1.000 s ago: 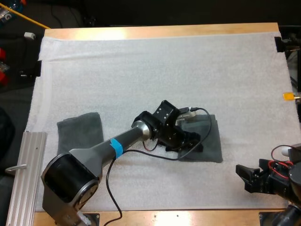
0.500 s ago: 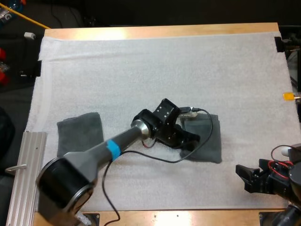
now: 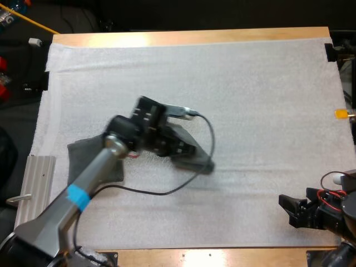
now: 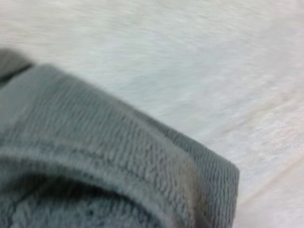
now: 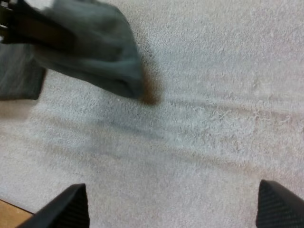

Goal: Pick towel from pile, fold and stack

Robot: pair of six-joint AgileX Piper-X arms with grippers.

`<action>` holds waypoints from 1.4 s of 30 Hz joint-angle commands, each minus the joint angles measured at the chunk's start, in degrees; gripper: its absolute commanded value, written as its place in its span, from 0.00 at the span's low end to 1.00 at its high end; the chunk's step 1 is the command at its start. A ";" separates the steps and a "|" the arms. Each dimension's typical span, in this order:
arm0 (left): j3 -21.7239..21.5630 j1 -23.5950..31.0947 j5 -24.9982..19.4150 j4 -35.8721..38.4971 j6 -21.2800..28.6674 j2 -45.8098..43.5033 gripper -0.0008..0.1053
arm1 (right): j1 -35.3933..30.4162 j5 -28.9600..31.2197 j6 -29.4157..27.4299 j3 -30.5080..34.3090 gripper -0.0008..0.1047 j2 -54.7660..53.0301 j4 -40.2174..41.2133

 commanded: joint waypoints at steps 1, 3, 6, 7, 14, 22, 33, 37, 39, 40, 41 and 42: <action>-0.34 1.69 -0.50 2.45 2.98 -1.22 0.01 | 0.24 -0.21 -0.21 -0.11 0.67 -0.16 0.09; -0.34 4.56 -0.50 4.22 5.76 -2.12 0.01 | 0.24 -0.21 -0.21 -0.11 0.67 -0.16 0.09; -0.39 8.51 -0.50 5.94 9.36 -2.79 0.01 | 0.24 -0.21 -0.21 -0.11 0.67 -0.16 0.09; -0.61 9.83 -0.50 6.72 11.11 -2.85 0.01 | 0.24 -0.21 -0.21 -0.11 0.67 -0.16 0.09; -4.00 18.67 -17.41 18.22 25.67 -2.83 0.01 | 0.24 -0.21 -0.21 -0.11 0.67 -0.16 0.09; -1.85 21.42 -24.17 18.79 26.26 -2.83 0.01 | 0.24 -0.21 -0.21 -0.11 0.67 -0.16 0.09; 2.58 25.27 -33.72 18.96 24.78 -2.83 0.01 | 0.24 -0.21 -0.21 -0.11 0.67 -0.16 0.09; 2.58 25.81 -36.61 18.95 24.03 -2.83 0.01 | 0.24 -0.21 -0.21 -0.11 0.67 -0.16 0.09; 2.58 25.81 -36.59 18.95 24.04 -2.83 0.01 | 0.24 -0.21 -0.21 -0.11 0.67 -0.16 0.09; 2.58 25.81 -36.59 18.95 24.04 -2.83 0.01 | 0.24 -0.21 -0.21 -0.11 0.67 -0.16 0.09; 2.58 25.81 -36.59 18.95 24.04 -2.83 0.01 | 0.24 -0.21 -0.21 -0.11 0.67 -0.16 0.09; 2.58 25.81 -36.59 18.95 24.04 -2.83 0.01 | 0.24 -0.21 -0.21 -0.11 0.67 -0.16 0.09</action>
